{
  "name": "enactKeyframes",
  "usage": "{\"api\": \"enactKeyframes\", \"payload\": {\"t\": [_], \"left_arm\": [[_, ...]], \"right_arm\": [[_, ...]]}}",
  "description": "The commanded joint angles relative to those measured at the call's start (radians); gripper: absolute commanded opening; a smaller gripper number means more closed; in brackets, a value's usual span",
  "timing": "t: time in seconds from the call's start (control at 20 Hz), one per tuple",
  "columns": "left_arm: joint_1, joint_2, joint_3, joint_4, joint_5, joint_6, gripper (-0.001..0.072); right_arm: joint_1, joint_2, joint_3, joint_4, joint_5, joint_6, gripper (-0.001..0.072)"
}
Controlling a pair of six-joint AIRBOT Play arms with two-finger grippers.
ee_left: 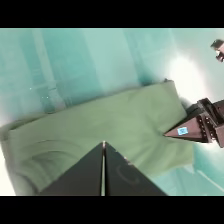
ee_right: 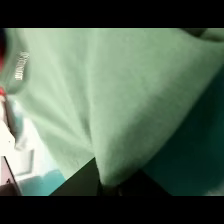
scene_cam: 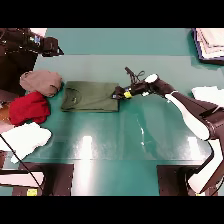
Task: Fold the shirts.
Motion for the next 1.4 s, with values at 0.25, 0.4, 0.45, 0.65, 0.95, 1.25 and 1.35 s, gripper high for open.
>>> {"api": "enactKeyframes", "payload": {"t": [0.25,0.4,0.45,0.65,0.95,1.25,1.35], "left_arm": [[-0.036,0.001,0.000,-0.002,-0.053,-0.008,0.0026],[-0.110,0.001,0.000,-0.002,-0.035,0.000,0.0025],[-0.133,0.001,0.000,-0.002,-0.029,0.000,0.0025],[-0.216,0.001,0.000,-0.002,0.007,-0.001,0.0026],[-0.291,0.001,0.000,-0.002,0.008,-0.002,0.0026],[-0.291,0.001,0.000,-0.001,0.008,-0.005,0.0026],[-0.291,0.001,0.000,0.001,0.007,-0.005,0.0026]], "right_arm": [[-0.200,0.219,0.069,-0.135,0.066,0.050,0.0018],[-0.398,0.386,0.069,-0.388,0.187,0.144,0.0018],[-0.466,0.426,0.069,-0.451,0.225,0.153,0.0018],[-0.759,0.514,0.069,-0.523,0.269,0.158,0.0018],[-1.046,0.477,0.069,-0.451,0.199,0.157,0.0017],[-1.125,0.483,0.127,-0.322,0.186,0.093,0.0017],[-1.146,0.495,0.185,-0.324,0.236,0.092,0.0017]]}}
